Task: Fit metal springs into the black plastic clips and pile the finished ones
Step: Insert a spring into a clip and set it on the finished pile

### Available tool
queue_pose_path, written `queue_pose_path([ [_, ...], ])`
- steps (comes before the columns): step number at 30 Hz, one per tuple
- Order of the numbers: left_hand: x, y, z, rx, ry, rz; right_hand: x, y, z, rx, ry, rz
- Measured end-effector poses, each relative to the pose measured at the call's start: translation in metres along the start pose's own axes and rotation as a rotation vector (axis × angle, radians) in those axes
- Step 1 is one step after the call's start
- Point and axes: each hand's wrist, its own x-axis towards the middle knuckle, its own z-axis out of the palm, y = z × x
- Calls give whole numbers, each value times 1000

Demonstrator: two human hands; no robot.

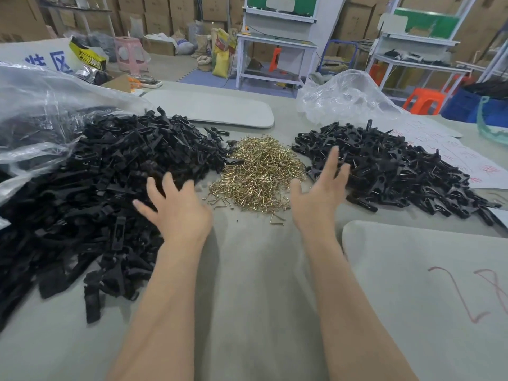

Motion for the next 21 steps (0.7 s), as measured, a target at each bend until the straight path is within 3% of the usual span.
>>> queue_pose_path([
  [3, 0, -1, 5, 94, -44, 19, -7, -6, 11, -66, -93, -67],
  [8, 1, 3, 7, -9, -56, 51, -10, -5, 16, -160, -220, -121],
  [13, -1, 11, 8, -332, -54, 138, -16, -10, 19, -104, -324, -194],
  [17, -3, 20, 1, -684, -57, 132, -18, -14, 19, 30, -286, -238],
  [21, -5, 26, 1, -900, -130, 109, -23, -18, 23, 97, -385, -263],
])
